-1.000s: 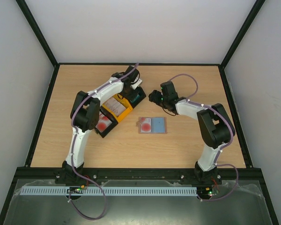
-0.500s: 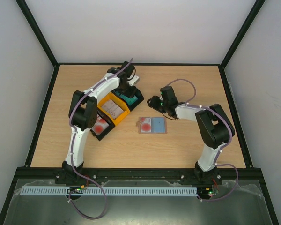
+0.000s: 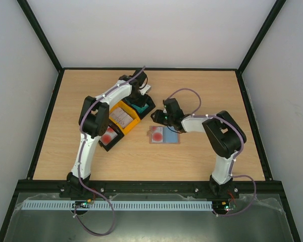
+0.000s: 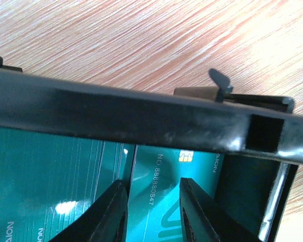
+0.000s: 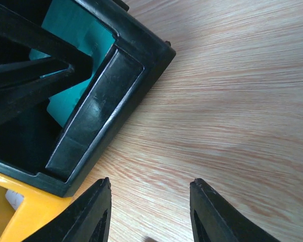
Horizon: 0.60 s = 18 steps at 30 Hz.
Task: Put the credit cards into the card holder
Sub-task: Adjust the storage box at the center of the board, then pick up the credit card from the storage box.
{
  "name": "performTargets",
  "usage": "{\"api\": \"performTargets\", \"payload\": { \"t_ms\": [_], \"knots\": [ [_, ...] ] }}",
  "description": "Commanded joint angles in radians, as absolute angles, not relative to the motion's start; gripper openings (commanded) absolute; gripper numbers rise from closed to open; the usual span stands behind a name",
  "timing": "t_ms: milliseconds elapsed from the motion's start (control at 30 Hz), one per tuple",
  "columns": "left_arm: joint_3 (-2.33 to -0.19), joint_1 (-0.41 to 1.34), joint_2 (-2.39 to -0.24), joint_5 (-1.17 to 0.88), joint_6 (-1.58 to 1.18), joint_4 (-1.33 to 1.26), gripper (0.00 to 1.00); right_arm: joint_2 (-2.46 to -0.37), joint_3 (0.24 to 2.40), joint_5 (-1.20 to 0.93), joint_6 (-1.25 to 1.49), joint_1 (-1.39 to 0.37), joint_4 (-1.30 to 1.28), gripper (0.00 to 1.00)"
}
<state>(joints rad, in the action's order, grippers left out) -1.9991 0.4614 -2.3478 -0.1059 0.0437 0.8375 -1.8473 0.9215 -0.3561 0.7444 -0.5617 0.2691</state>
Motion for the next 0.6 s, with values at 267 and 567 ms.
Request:
{"api": "performTargets", "payload": {
  "t_ms": [267, 567],
  "knots": [
    [-1.977, 0.446, -2.334, -0.222, 0.013, 0.842, 0.22, -1.925, 1.011, -0.327, 0.741, -0.584, 0.295, 0.39],
    [-1.934, 0.445, -2.289, -0.298, 0.002, 0.808, 0.16, -2.014, 1.135, -0.295, 0.708, -0.584, 0.216, 0.36]
  ]
}}
